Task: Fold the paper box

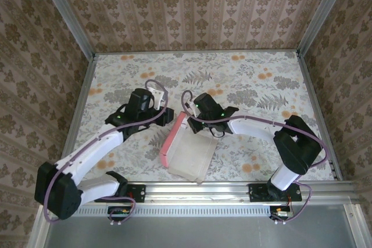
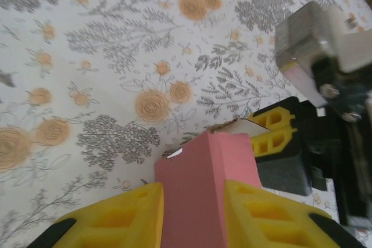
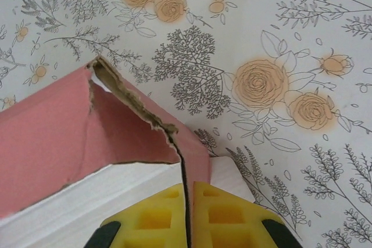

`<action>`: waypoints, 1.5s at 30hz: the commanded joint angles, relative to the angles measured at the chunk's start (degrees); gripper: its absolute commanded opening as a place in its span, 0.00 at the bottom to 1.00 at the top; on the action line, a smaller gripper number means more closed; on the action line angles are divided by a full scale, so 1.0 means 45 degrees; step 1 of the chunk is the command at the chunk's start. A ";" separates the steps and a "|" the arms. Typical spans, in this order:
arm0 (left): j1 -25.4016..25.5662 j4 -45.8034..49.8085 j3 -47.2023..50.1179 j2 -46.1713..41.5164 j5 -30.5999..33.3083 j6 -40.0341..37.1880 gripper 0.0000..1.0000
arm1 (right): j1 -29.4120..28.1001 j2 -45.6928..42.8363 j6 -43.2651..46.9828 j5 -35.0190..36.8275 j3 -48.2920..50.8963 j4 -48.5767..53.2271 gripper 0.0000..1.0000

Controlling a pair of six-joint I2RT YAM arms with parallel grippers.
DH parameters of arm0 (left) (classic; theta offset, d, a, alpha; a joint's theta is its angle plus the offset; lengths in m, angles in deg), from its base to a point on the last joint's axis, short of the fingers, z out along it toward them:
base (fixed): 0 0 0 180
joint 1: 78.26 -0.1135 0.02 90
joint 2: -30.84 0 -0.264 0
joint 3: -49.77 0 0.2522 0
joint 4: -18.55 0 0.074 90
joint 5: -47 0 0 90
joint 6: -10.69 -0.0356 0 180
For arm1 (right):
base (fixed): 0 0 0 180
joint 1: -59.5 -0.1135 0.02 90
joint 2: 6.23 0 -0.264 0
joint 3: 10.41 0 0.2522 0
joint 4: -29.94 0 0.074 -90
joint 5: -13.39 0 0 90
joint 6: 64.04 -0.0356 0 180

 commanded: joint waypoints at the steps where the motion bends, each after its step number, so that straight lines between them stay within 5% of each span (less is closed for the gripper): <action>1: -0.0095 -0.2268 0.0362 0.0601 -0.1160 0.0635 0.33 | -0.0306 0.0164 0.0225 0.0408 -0.0300 0.0495 0.05; 17: 0.0033 -0.7582 0.2395 0.2111 -0.1214 0.1761 0.41 | -0.0868 0.0268 -0.0048 0.1658 -0.0105 0.0319 0.05; 29: 0.0432 -0.7688 0.2663 0.2125 0.0281 0.1823 0.41 | -0.0979 -0.0164 -0.0384 0.2802 0.0261 0.0412 0.05; 45: 0.0452 -0.6298 0.1162 0.1919 -0.0654 0.1323 0.42 | -0.0955 -0.0527 -0.2543 0.7084 0.0000 0.1961 0.02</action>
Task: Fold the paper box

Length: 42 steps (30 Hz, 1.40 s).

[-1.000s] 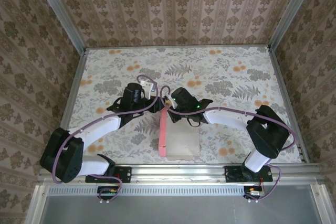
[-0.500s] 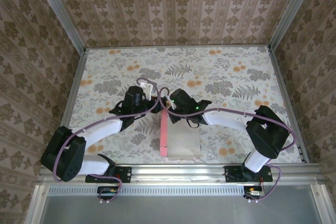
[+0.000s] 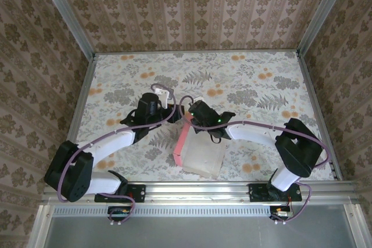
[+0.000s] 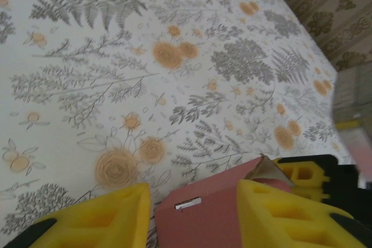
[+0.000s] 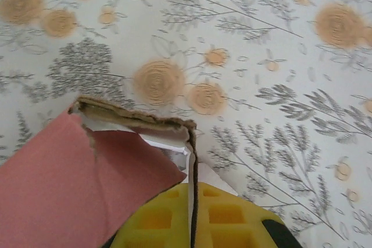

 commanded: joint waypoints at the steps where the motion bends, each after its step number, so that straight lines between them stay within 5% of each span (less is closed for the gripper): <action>1: 0.0039 0.0436 -0.0854 0.0173 -0.0666 -0.0351 0.42 | 0.0050 -0.0263 -0.0890 0.1432 -0.0168 0.1096 0.02; 19: 0.1013 -0.2501 -0.2093 0.3815 -0.0816 0.0355 0.44 | 0.0417 -0.1097 -0.1166 0.0147 0.1130 0.0226 0.04; 42: 0.1143 -0.3672 -0.2336 0.5082 -0.1449 0.0239 0.51 | 0.0478 -0.1468 -0.1218 -0.0314 0.1554 -0.0020 0.06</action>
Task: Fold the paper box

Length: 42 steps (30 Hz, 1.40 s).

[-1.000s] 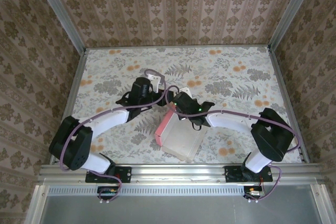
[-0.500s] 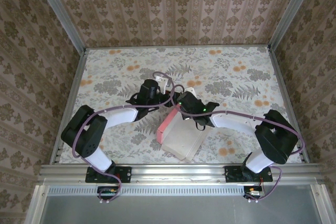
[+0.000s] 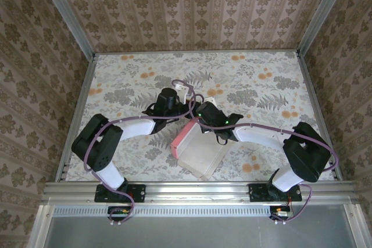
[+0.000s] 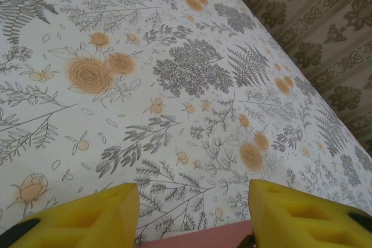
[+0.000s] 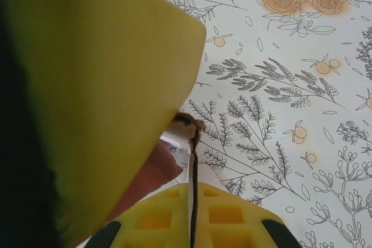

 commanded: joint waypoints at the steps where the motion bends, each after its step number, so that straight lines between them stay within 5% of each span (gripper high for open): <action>1: 0.0068 -0.0069 -0.0332 0.0426 -0.0122 -0.0041 0.51 | -0.0007 -0.0439 -0.0106 -0.0527 0.0333 0.0051 0.07; 15: 0.0022 -0.0102 -0.0339 0.0718 -0.0198 -0.0022 0.51 | 0.0245 -0.1242 0.0043 -0.2680 0.0773 -0.0689 0.13; 26: 0.0059 0.0068 -0.0166 0.0762 -0.0485 -0.0308 0.50 | 0.0488 -0.1413 -0.0146 -0.2742 0.1093 -0.0614 0.23; 42: 0.0067 0.0229 -0.0011 0.0760 -0.0879 -0.0672 0.47 | 0.3417 -0.4543 0.0444 -0.8774 0.2869 -0.1993 0.42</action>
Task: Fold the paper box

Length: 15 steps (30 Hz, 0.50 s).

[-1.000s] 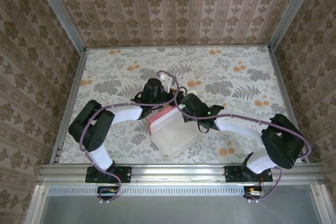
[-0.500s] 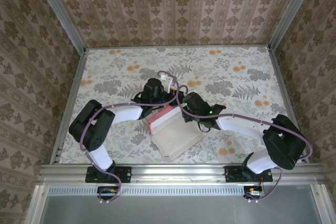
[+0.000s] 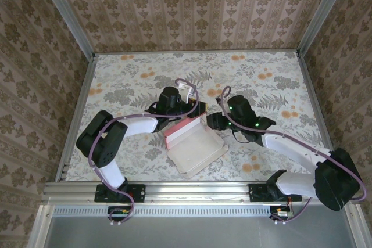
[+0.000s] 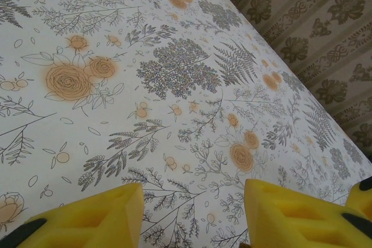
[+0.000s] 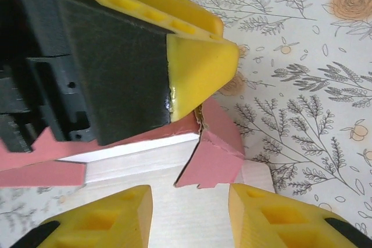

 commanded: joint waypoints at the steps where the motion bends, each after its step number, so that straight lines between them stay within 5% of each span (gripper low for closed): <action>1: 0.0056 0.0531 0.0229 0.0328 -0.0202 -0.0435 0.47 | 0.0544 -0.0226 -0.0001 -0.1876 0.0472 -0.0580 0.44; 4: 0.0035 0.0588 0.0201 0.0314 -0.0241 -0.0453 0.47 | 0.0713 -0.0301 0.0324 -0.1921 0.1046 -0.1238 0.50; 7: 0.0037 0.0670 0.0174 0.0270 -0.0241 -0.0470 0.47 | 0.1244 -0.0536 -0.0063 -0.2644 0.1702 -0.2360 0.75; 12: 0.0039 0.0706 0.0124 0.0301 -0.0251 -0.0454 0.47 | 0.1765 -0.1342 -0.0301 -0.2225 0.1701 -0.2075 1.00; 15: 0.0018 0.0735 0.0127 0.0276 -0.0281 -0.0454 0.47 | 0.1843 -0.2305 0.0160 -0.1470 0.1924 -0.2122 1.00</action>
